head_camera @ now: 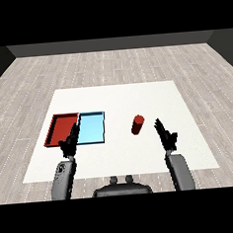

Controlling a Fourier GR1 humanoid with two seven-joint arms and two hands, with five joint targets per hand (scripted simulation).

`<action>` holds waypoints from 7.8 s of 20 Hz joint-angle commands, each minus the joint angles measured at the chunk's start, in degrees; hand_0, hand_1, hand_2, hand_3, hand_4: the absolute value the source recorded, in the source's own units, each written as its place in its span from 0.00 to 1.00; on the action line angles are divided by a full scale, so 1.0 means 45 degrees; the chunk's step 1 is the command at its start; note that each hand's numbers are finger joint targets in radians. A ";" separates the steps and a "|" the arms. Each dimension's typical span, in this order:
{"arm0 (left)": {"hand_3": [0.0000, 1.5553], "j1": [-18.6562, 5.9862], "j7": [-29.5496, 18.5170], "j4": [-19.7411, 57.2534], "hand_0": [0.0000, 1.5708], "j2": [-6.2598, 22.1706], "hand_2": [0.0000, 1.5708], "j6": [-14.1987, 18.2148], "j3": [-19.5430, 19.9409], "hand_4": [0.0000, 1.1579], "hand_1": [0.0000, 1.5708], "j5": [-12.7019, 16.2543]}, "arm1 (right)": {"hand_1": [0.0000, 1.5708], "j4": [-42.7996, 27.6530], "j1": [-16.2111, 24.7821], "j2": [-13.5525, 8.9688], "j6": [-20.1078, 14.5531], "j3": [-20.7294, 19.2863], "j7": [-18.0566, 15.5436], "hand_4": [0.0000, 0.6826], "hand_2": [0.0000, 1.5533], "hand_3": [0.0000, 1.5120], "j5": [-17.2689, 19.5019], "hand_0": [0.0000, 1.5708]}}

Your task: Pick the red can and put it in the red box

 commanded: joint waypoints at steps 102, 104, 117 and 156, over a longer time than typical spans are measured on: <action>0.00 -0.0006 -0.5102 0.0023 0.00 -0.0586 0.00 -0.1071 0.1466 0.00 0.00 0.0829 | 0.00 1.3422 -0.8900 0.0492 0.1188 -0.2502 -0.7098 0.00 0.00 0.00 -0.2563 0.00; 0.00 -0.0041 -0.4583 -0.0413 0.00 -0.0120 0.00 -0.1545 0.1681 0.00 0.00 0.1206 | 0.00 1.4037 -0.9119 0.0508 0.1497 -0.2562 -0.7563 0.00 0.00 0.00 -0.2527 0.00; 0.00 0.1023 -0.4138 -0.2147 0.00 -0.0723 0.00 -0.0796 0.1001 0.00 0.00 0.0559 | 0.95 1.5352 -0.9326 0.0671 -0.0253 -0.2524 -0.8426 0.97 0.94 0.95 -0.1852 0.95; 0.00 -0.2735 -0.2669 0.1055 0.00 -0.1188 0.00 0.2033 -0.4402 0.00 0.00 0.0914 | 0.90 0.4061 -0.5228 0.1352 -0.4422 0.3324 -0.4761 0.96 0.92 0.94 -0.2518 0.90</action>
